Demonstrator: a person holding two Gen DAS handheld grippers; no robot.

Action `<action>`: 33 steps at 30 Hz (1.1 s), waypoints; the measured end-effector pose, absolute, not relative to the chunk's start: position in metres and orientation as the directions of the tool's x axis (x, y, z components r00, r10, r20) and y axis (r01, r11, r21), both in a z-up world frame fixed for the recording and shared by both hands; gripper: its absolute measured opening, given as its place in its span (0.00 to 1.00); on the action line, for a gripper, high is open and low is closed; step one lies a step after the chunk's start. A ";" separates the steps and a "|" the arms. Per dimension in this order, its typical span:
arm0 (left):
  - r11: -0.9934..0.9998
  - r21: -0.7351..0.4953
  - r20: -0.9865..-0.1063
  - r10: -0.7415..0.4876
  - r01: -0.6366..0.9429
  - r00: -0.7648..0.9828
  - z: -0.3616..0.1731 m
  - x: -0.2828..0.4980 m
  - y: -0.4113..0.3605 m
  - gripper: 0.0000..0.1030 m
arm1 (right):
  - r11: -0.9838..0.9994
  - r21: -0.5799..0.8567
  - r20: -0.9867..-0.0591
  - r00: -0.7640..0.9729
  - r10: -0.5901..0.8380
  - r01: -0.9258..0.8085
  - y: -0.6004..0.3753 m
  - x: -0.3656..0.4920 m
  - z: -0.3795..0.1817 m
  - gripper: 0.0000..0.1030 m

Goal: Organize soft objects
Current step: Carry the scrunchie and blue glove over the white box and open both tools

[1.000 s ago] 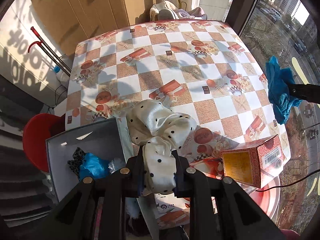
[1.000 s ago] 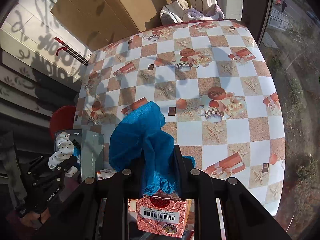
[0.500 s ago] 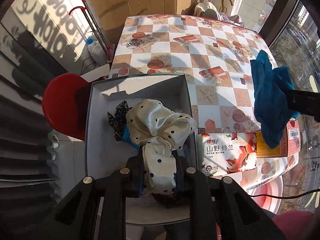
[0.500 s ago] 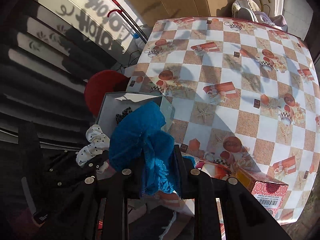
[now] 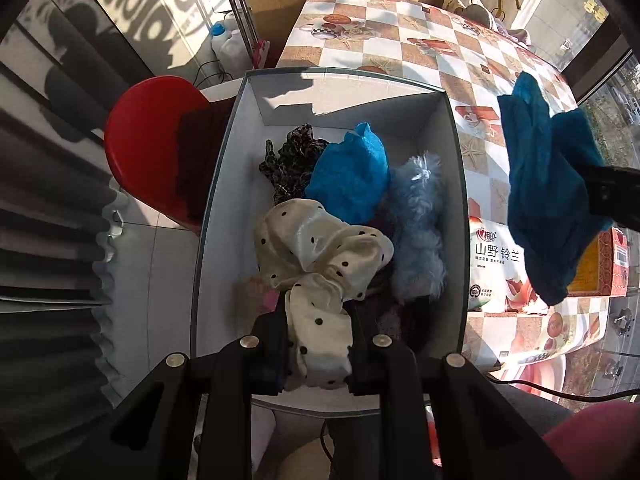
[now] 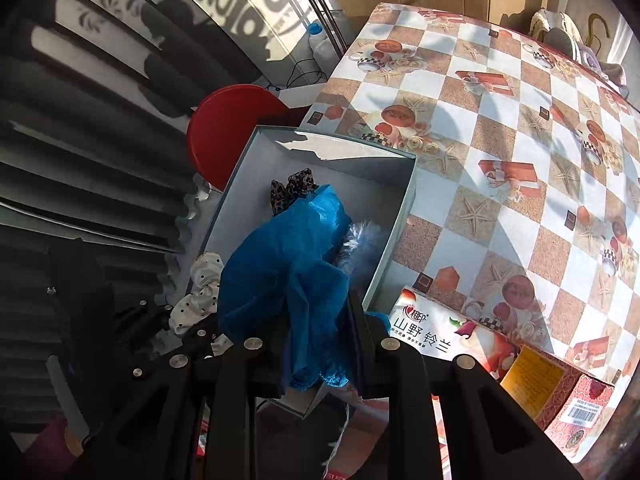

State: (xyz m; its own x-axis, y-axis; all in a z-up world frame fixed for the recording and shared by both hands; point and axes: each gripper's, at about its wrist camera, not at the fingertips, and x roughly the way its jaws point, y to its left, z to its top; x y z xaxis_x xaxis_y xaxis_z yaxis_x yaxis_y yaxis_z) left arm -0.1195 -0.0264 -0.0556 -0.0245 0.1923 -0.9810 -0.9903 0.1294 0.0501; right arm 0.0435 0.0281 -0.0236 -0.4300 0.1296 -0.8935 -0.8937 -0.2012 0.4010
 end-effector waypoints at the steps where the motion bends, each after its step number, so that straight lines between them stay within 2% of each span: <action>1: 0.128 0.048 -0.982 0.189 -0.991 -0.023 -0.057 -0.120 -0.026 0.22 | -0.208 0.397 -0.896 -0.427 0.121 -0.894 0.028 0.040 -0.026 0.23; 33: 0.120 0.047 -0.985 0.171 -0.992 -0.026 -0.063 -0.123 -0.023 0.23 | -0.246 0.388 -0.904 -0.418 0.085 -0.888 0.028 0.025 -0.035 0.23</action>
